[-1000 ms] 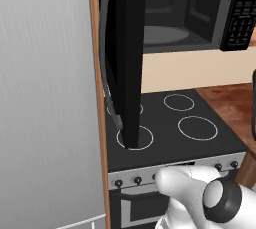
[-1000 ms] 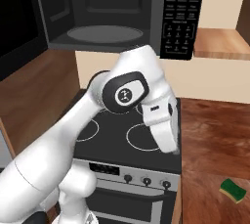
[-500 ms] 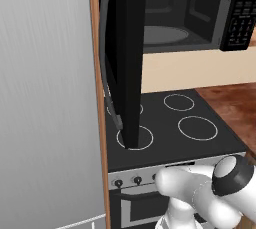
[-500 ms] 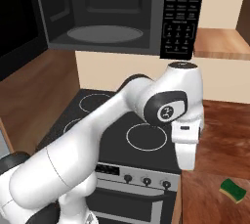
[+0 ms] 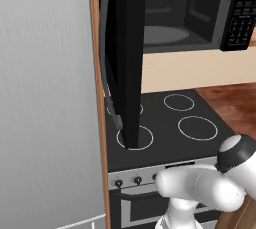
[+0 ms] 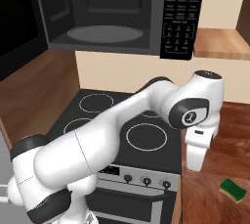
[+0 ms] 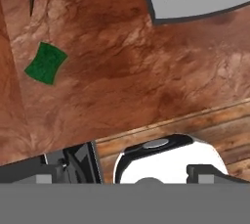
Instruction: Place the sponge inside the microwave to prepare for sanitizing.
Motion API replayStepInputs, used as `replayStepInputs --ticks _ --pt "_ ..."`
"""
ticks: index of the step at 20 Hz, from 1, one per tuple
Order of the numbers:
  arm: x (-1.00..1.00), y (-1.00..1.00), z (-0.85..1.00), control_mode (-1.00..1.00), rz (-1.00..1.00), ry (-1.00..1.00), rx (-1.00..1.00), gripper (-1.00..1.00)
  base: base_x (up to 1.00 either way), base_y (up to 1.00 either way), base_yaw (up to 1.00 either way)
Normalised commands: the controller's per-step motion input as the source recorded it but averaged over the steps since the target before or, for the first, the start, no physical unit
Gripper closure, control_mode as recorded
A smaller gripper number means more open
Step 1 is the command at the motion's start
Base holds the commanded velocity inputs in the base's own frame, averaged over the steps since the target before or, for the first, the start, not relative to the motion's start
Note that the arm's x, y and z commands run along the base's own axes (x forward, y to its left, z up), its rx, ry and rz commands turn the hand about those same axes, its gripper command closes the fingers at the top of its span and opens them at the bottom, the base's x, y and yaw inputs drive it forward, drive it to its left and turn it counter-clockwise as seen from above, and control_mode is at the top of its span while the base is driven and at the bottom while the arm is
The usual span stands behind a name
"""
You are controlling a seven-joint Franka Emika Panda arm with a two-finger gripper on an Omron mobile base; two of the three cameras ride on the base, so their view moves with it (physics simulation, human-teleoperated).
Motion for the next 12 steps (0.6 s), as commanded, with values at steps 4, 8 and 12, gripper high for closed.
replayStepInputs --ticks 4,8,12 --pt "0.21 -0.41 -0.35 -1.00 -0.11 -0.05 0.05 -1.00 0.00 0.00 0.00" --pt "0.08 -0.46 -0.33 -1.00 -0.04 -0.19 0.01 -1.00 0.00 0.00 0.00" --pt "0.10 -0.43 -0.33 -1.00 -0.02 -0.18 0.02 -1.00 0.00 0.00 0.00"
